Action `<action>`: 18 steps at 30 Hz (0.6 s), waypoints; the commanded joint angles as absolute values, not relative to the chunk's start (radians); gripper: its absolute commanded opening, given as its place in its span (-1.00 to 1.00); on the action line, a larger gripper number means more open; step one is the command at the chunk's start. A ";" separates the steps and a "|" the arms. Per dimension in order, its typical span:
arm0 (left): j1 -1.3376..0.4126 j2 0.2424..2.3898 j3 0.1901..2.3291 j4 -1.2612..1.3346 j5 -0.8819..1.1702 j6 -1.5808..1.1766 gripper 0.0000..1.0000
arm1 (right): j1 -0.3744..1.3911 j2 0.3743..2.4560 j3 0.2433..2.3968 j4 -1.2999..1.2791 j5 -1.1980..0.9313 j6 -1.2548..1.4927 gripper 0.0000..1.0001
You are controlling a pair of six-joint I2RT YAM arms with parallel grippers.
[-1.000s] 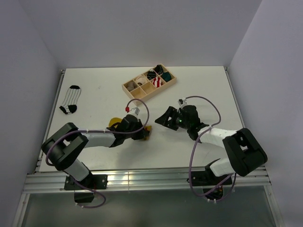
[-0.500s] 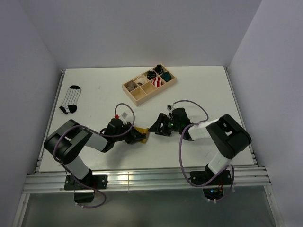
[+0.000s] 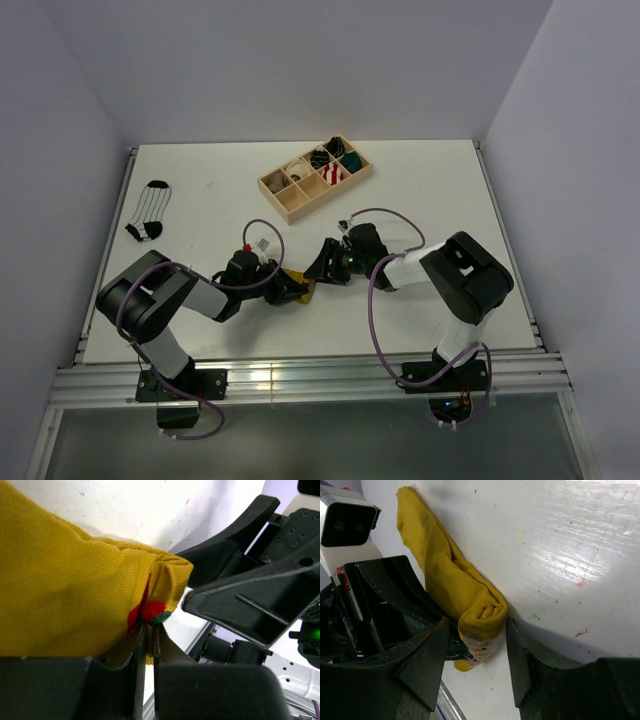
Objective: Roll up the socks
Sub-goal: Roll the sock at the center of the board.
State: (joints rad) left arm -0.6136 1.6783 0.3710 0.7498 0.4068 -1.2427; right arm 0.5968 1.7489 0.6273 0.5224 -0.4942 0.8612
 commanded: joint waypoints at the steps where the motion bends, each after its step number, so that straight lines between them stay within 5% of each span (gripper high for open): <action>1: -0.612 1.715 0.373 0.684 0.416 -1.230 -0.99 | 0.614 1.770 0.676 0.437 -0.459 0.816 0.11; 7: -0.609 1.732 0.390 0.638 0.416 -1.213 -0.99 | 0.629 1.776 0.727 0.310 -0.428 0.767 -0.15; 14: -0.591 1.766 0.491 0.476 0.411 -1.071 -0.99 | 0.635 1.738 0.764 0.167 -0.338 0.709 -1.00; 18: -0.580 1.779 0.604 0.367 0.379 -0.961 -0.82 | 0.630 1.707 0.784 0.097 -0.253 0.696 -1.00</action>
